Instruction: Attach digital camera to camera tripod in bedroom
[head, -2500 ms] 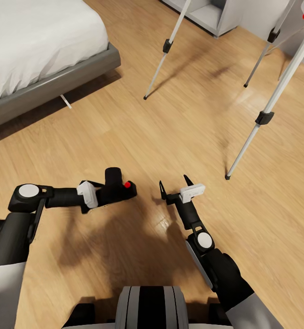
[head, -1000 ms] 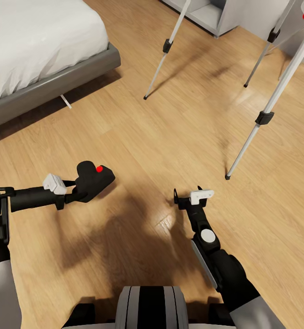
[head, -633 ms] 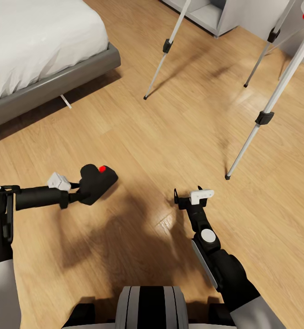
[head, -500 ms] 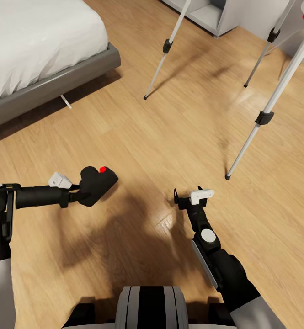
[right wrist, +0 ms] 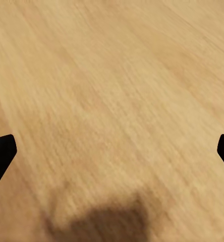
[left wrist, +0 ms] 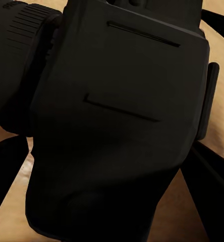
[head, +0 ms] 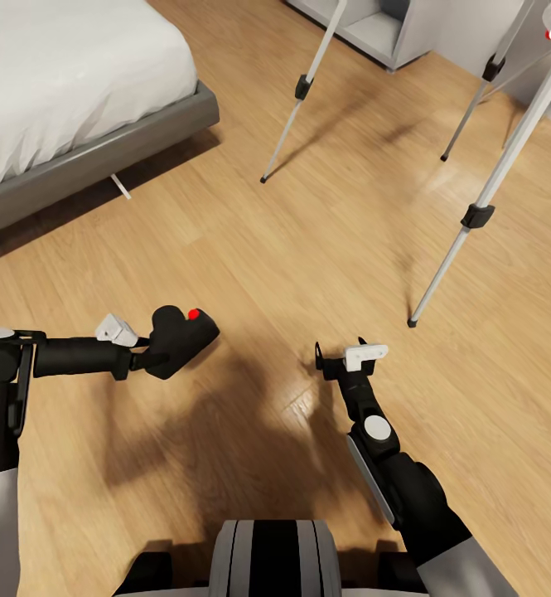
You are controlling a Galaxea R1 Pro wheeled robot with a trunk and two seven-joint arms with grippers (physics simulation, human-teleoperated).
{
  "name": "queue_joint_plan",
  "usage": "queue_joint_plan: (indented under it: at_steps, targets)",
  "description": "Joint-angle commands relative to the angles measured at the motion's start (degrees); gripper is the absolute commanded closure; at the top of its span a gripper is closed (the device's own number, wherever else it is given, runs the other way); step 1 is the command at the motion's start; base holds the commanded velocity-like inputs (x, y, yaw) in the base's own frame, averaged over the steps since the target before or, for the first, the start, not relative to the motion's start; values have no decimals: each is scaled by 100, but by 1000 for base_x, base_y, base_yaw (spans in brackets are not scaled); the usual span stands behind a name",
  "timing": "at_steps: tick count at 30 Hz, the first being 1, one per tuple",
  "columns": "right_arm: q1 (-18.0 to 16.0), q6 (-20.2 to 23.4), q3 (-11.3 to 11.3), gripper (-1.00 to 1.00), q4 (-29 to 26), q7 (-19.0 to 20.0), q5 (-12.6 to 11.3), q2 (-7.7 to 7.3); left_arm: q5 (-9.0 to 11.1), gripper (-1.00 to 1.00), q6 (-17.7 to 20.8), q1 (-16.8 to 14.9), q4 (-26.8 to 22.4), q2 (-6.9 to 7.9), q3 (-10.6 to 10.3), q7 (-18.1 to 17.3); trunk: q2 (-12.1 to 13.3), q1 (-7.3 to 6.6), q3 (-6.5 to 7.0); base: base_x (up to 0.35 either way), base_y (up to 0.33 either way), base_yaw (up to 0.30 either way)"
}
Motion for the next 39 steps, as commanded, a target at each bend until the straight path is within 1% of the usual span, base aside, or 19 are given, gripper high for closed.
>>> queue_joint_plan:
  at_steps: [1,12,17,21,26,27,32,33,39]
  targets:
    - [-3,24,12,-100,-6,-37,18,-2,-56,100,42,-4,-6,0,1,-55,-1,-1,-2,0,0,0]
    - [-3,0,59,-100,-37,-30,6,1,-56,100,-47,-4,-4,-98,-95,-55,-1,-1,0,0,0,0]
    - [-3,-10,65,-100,-39,-29,-3,3,-53,100,-153,-4,-9,-144,-128,-55,-1,-1,0,0,0,0]
    - [-3,-17,67,-100,-40,-28,-6,5,-42,100,-222,-4,-7,-184,-136,-55,-1,-1,0,0,0,0]
    - [-3,-22,66,-100,-40,-28,-4,4,-36,100,-156,0,-3,-196,-105,-55,-1,-1,0,0,0,0]
    - [-3,-22,74,-100,-40,-28,-8,4,-30,100,-134,0,-1,-278,-136,-55,-3,2,-22,0,0,0]
    - [-3,-22,75,-100,-40,-28,-9,5,-29,100,-141,-3,3,-309,-146,-55,-9,15,-133,0,0,0]
    - [-3,-22,75,-100,-40,-28,-14,2,-29,100,-151,-4,6,-320,-182,-55,-11,17,-155,0,0,0]
    - [-3,-16,90,-100,-40,-25,-17,0,-29,100,-143,-3,6,-322,-197,-55,-19,33,-288,0,0,0]
